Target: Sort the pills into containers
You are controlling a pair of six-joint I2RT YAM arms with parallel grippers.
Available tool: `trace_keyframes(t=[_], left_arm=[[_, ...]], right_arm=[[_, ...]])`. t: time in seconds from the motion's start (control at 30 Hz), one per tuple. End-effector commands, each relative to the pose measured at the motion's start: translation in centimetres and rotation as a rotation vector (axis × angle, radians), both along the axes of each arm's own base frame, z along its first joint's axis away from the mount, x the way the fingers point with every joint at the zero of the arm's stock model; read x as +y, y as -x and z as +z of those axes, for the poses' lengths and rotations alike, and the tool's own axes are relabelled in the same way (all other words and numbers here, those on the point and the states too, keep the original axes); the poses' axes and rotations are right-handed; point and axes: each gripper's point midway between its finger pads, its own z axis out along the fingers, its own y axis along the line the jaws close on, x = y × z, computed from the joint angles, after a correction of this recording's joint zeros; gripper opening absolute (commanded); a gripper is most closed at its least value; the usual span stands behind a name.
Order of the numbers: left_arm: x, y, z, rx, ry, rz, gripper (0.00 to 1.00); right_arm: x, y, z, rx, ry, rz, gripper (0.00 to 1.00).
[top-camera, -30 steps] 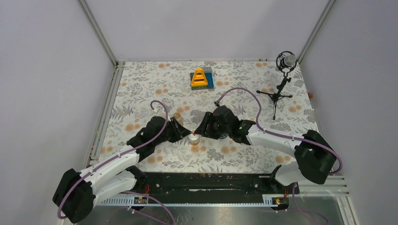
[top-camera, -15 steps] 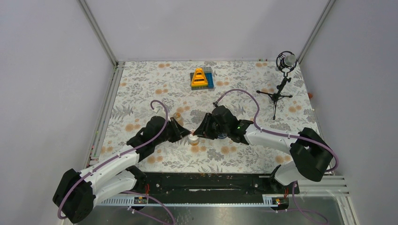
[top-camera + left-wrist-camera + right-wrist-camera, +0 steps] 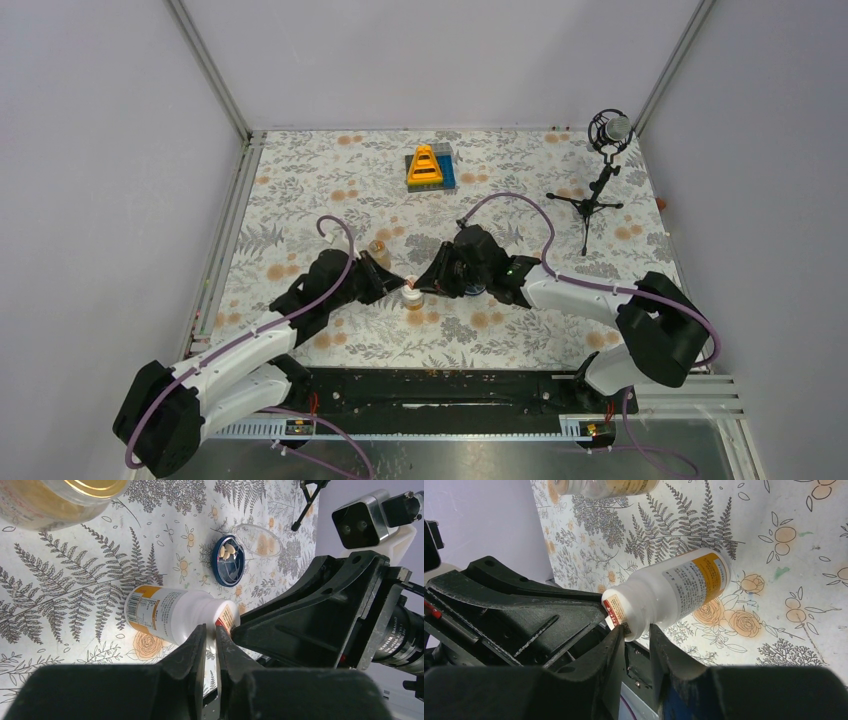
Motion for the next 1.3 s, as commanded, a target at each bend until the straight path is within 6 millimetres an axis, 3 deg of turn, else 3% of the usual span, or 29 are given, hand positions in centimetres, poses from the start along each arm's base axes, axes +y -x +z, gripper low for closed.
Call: trace_keyframes(t=[0.0,0.17,0.47,0.63,0.97,1.27], left_arm=[[-0.8,1.8,-0.9,0.06,0.041,-0.068,0.06],[-0.8,2.2,-1.1,0.07,0.047,-0.072,0.0],[-1.4,2.5,-0.3,0.085,0.081,-0.098,0.0],[-1.5,2.3,-0.2,0.086,0.074,-0.095,0.0],[-0.5,1.5,-1.4,0.086,-0.001,-0.044,0.0],[0.0,0.5,-0.7,0.055,-0.025,0.002,0.16]], right_arm=[[1.6,-0.9,1.4,-0.021,-0.08,0.003,0.29],[1.7,-1.2,1.7,-0.038,-0.07,0.029,0.26],[0.8,-2.3,0.7,-0.101,0.04,0.227,0.28],[0.6,-2.3,1.2,-0.145,0.083,0.324,0.3],[0.4,-2.2,2.3,-0.114,0.081,0.286,0.41],[0.2,-2.6,3.4,-0.12,0.071,0.24,0.43]])
